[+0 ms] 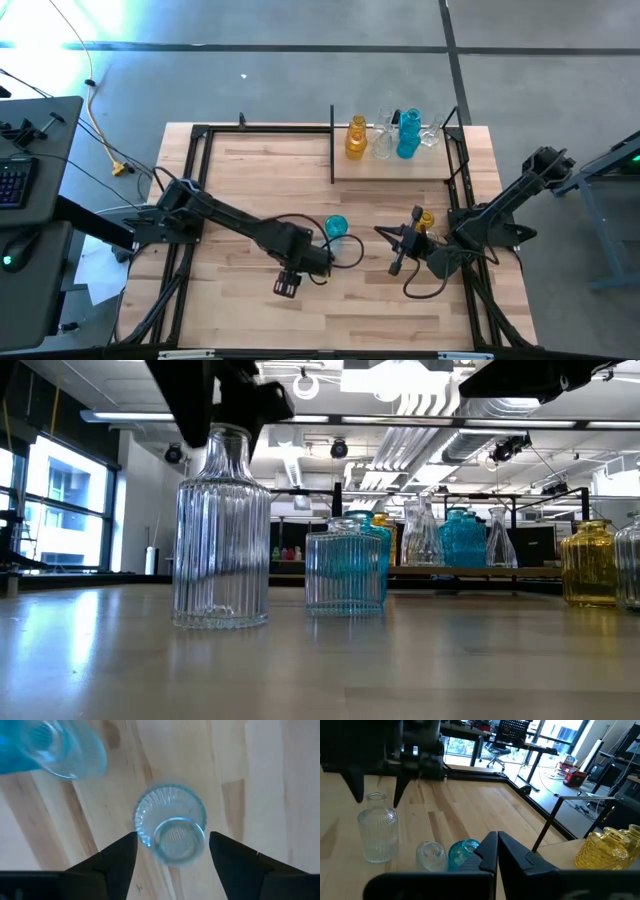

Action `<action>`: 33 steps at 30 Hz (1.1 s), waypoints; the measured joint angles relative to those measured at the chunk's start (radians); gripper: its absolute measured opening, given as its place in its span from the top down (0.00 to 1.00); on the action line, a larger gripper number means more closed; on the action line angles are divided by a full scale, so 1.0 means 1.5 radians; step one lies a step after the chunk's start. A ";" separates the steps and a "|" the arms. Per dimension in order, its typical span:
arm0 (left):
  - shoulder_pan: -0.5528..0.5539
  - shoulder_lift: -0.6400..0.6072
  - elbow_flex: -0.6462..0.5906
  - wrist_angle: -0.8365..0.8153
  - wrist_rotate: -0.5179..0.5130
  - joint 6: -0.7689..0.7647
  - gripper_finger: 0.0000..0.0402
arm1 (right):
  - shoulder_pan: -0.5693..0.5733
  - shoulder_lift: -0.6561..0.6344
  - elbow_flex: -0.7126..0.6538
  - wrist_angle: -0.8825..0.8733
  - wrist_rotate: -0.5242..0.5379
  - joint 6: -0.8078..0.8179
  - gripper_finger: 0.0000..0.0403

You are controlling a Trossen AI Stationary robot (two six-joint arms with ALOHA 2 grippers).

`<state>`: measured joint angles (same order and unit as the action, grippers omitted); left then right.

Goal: Sort vases onto shelf
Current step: Put the left transparent vase on the shelf aligned with the other transparent vase

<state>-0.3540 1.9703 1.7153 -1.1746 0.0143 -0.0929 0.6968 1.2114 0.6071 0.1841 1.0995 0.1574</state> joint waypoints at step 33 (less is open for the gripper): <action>-0.045 -0.609 -0.861 1.081 -0.202 0.046 0.41 | -0.090 0.353 0.119 0.314 -0.261 0.050 0.33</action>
<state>-0.4221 1.0568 0.4233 0.4468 -0.2886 -0.0243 0.5610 1.7405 0.7856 0.6544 0.7079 0.2326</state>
